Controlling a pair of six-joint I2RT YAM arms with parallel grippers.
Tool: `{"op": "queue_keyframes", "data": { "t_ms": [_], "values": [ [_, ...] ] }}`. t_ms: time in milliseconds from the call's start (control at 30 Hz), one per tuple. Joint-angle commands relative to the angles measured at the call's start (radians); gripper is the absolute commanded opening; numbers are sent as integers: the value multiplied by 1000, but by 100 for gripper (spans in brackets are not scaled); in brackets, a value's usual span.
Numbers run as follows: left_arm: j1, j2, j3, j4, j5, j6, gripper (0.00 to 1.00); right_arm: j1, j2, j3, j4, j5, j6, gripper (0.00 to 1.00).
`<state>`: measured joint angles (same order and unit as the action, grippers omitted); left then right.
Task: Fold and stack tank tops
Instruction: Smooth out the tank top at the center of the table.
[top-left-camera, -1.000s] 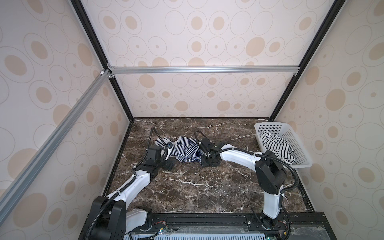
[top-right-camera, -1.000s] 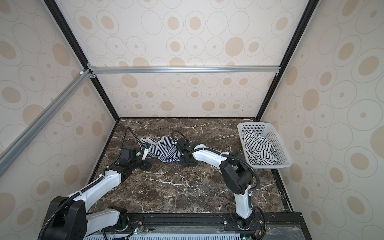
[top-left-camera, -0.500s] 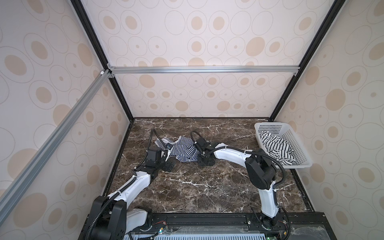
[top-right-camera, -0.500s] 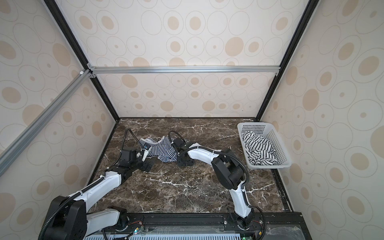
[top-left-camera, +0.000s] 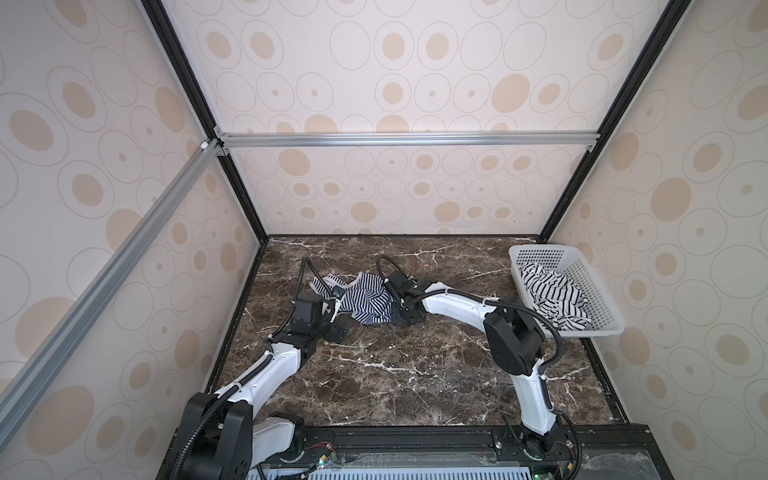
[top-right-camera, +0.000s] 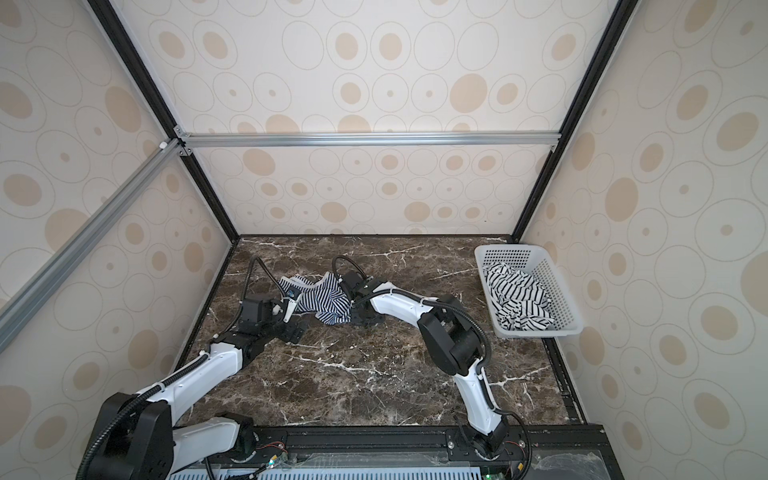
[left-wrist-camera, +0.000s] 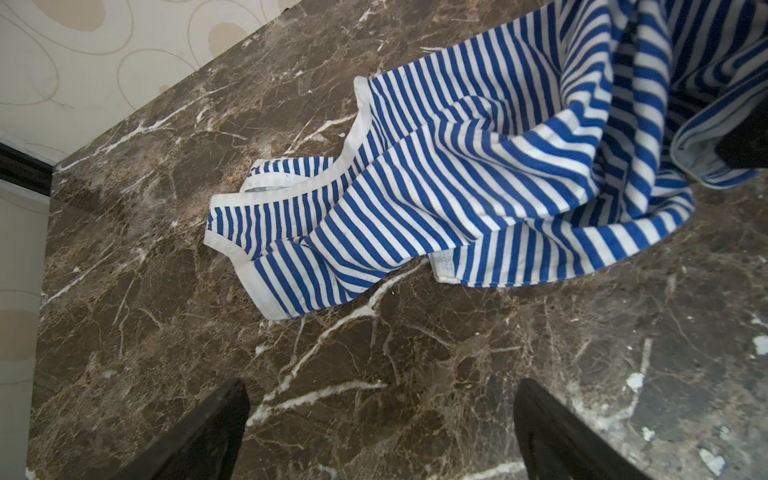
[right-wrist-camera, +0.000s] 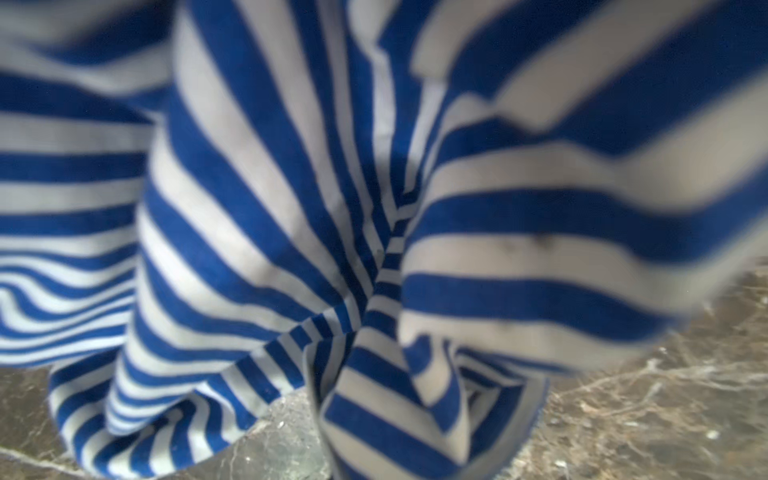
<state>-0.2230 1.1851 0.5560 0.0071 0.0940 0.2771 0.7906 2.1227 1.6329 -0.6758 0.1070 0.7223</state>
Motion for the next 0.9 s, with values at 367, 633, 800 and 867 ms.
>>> {"op": "queue_keyframes", "data": {
  "t_ms": [367,633,800,867],
  "values": [
    [24,-30,58,-15,21,-27,99,9,-44,-183,805,-582,397,0],
    [94,-66,65,-12,-7,-49,99,10,45,-191,1244,-697,652,0],
    [109,-79,51,-13,13,-42,99,15,59,-163,931,-659,533,0],
    [109,-69,43,-10,12,-42,99,18,60,-162,808,-629,486,0]
  ]
}}
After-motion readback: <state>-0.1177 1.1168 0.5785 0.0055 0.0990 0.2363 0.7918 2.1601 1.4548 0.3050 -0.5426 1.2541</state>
